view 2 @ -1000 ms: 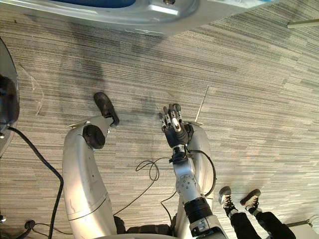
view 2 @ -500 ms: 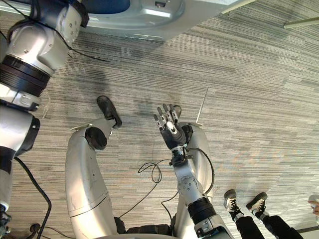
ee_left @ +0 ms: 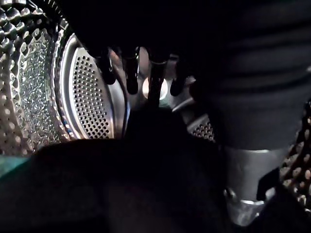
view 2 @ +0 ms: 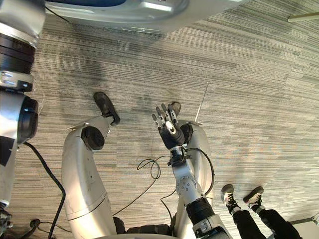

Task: Pick up the laundry basket with both hands and put the clothes into the washing machine.

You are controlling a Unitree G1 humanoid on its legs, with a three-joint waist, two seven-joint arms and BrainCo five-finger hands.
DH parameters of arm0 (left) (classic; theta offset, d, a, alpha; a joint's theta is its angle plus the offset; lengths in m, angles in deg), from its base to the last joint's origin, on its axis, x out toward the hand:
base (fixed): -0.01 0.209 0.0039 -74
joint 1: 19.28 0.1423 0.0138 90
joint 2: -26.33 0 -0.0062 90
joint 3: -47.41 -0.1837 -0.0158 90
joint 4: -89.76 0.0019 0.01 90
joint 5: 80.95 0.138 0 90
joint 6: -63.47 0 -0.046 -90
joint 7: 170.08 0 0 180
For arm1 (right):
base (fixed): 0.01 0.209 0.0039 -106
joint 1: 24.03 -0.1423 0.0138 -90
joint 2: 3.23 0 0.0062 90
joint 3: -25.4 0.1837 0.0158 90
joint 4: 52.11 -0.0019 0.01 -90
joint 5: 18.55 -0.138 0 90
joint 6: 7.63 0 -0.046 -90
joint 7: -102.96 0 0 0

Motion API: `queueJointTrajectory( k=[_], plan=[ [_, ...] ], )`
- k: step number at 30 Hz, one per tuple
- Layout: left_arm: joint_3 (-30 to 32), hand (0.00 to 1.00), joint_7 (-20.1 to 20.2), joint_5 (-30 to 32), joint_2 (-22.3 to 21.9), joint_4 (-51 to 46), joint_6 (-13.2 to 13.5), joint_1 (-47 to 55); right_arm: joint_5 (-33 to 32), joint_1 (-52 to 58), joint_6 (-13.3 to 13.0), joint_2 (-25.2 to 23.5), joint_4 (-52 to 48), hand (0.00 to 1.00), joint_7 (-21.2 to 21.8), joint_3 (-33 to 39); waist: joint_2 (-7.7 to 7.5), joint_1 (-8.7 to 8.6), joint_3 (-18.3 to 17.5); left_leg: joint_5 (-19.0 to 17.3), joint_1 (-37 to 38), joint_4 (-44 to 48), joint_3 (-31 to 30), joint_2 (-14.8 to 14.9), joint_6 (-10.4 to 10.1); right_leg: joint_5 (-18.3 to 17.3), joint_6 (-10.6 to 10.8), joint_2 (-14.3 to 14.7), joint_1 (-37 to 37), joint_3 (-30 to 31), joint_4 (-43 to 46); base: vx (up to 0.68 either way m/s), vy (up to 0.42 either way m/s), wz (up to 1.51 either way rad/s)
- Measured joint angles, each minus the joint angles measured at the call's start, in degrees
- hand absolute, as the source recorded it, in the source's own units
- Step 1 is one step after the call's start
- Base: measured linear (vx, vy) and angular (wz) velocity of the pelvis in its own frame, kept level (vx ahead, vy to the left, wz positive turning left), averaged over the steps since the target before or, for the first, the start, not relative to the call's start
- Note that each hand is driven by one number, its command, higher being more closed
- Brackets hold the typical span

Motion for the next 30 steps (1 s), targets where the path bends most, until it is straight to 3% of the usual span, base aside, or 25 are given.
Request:
queueJointTrajectory(
  k=[3,7,12,18,23,30],
  plan=[
    [-0.12,0.0,-2.55,1.72,1.1,-0.79,-1.78,-5.39,-0.03,0.02,-0.81,-0.06,-0.37,0.0,-0.03,-1.12,0.0,-0.22,0.0,0.0,-1.29,0.3,-0.32,0.45,0.01,0.31,0.15,0.32,-0.81,-0.31,-0.37,-0.04,0.029,-0.12],
    [-0.99,0.0,-4.68,5.43,3.26,-2.2,-2.13,-7.92,-0.02,0.09,-0.86,-0.04,-0.4,0.0,0.02,-1.44,0.0,-0.1,0.0,0.0,-1.46,0.07,-0.46,0.86,0.01,0.78,0.02,0.76,-0.78,-0.73,-1.08,-0.03,0.025,-0.09],
    [-3.55,0.0,-3.06,13.44,5.51,-2.89,-1.04,-2.59,-0.02,0.09,-1.12,0.07,-0.29,0.0,0.08,-1.33,0.02,-0.05,-0.01,0.12,-1.08,-0.28,-0.13,0.64,0.16,0.81,0.0,0.38,-0.79,-0.92,-1.02,-0.03,0.021,0.03],
    [-3.56,0.0,-2.16,15.11,5.42,-2.67,-0.75,3.59,-0.04,0.07,-1.32,0.2,-0.06,0.0,0.25,-1.2,0.0,-0.02,-0.06,0.54,0.28,-1.13,1.01,0.27,0.36,0.94,-0.24,-0.21,-0.69,-0.24,-0.95,-0.04,0.019,0.05],
    [-2.23,0.0,-2.36,14.99,5.37,-2.09,-1.2,3.79,-0.02,-0.07,-1.42,0.19,0.92,0.0,0.48,-0.96,-0.03,0.17,-0.18,1.47,1.26,-2.22,1.04,0.13,0.13,1.27,-0.64,0.03,0.07,-0.46,-1.88,-0.02,0.011,0.01],
    [7.47,0.0,-6.49,7.47,3.78,-0.53,-4.34,4.09,0.18,-0.07,-2.26,0.13,1.62,0.0,0.09,-0.75,-0.04,0.95,-0.19,2.11,2.02,-2.73,0.87,0.06,-0.21,1.63,-1.22,0.77,0.49,-0.49,-1.97,-0.05,0.015,-0.01]
  ],
)
